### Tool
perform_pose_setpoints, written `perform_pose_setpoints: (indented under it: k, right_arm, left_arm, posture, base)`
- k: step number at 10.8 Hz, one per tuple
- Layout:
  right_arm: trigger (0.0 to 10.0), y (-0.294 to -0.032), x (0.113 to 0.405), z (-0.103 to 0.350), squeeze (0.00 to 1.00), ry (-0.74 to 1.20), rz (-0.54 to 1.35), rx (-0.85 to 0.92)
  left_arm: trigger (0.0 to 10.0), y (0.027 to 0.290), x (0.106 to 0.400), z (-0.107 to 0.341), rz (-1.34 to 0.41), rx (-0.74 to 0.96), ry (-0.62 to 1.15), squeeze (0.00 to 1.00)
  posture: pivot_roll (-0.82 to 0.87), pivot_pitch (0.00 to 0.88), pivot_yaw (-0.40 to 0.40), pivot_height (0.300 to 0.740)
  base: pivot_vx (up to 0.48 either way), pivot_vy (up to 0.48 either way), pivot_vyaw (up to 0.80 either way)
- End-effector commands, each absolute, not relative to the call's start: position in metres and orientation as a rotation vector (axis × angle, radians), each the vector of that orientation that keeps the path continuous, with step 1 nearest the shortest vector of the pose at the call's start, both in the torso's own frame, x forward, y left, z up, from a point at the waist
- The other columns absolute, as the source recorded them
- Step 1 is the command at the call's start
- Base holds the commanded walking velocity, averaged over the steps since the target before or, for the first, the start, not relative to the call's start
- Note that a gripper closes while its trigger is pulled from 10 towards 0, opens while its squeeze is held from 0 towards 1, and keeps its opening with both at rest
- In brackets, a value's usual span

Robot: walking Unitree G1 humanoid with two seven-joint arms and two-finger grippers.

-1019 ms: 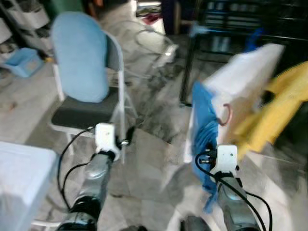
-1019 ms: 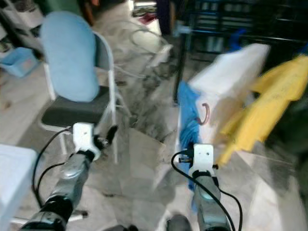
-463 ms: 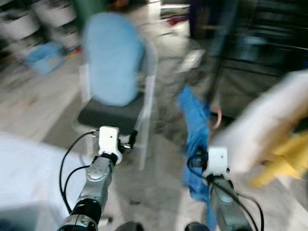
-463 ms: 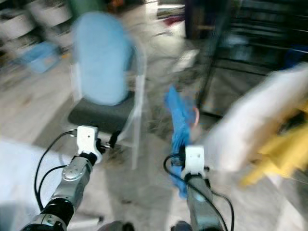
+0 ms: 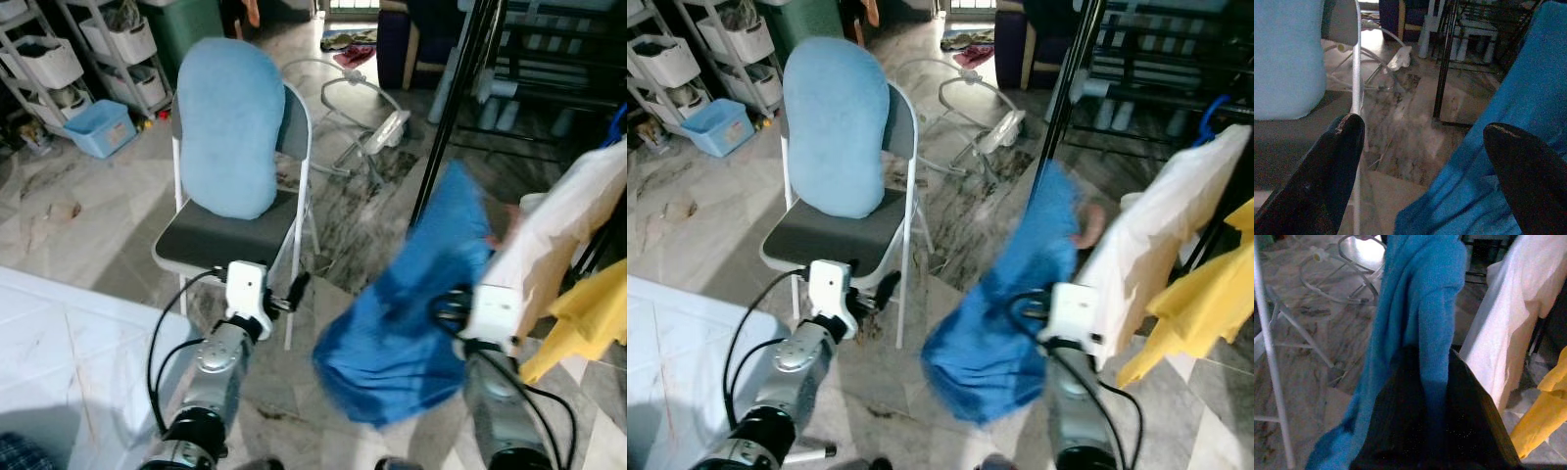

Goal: Hang hanger

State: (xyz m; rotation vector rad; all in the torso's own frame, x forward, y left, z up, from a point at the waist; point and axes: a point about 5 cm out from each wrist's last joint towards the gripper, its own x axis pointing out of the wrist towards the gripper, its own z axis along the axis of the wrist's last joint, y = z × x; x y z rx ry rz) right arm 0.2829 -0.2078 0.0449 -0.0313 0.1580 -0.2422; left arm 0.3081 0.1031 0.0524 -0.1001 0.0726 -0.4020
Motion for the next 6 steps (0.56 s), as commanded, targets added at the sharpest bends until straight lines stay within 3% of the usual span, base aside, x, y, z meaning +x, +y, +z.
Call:
perform_pose_setpoints:
  k: [1,5,6]
  right_arm:
    - [10.0,-0.206,0.288,0.05,0.0,0.147,-0.244,-0.025]
    - [10.0,-0.225,0.291,0.061,0.0,0.121,-0.318,-0.047]
    - [10.0,-0.228,0.291,0.062,0.0,0.122,-0.328,-0.055]
  left_arm:
    - [10.0,0.107,0.308,0.051,-0.397,-0.105,0.077,0.0]
    - [10.0,0.099,0.307,0.05,-0.436,-0.103,0.085,0.0]
    - [10.0,0.097,0.306,0.049,-0.445,-0.103,0.095,0.0]
  posture:
    - [-0.17,0.151,0.072,0.74]
    - [-0.19,0.151,0.072,0.74]
    - [-0.19,0.152,0.073,0.74]
  base:
    - [0.48,0.0,0.0]
    - [0.472,0.0,0.0]
    - [0.259,0.0,-0.56]
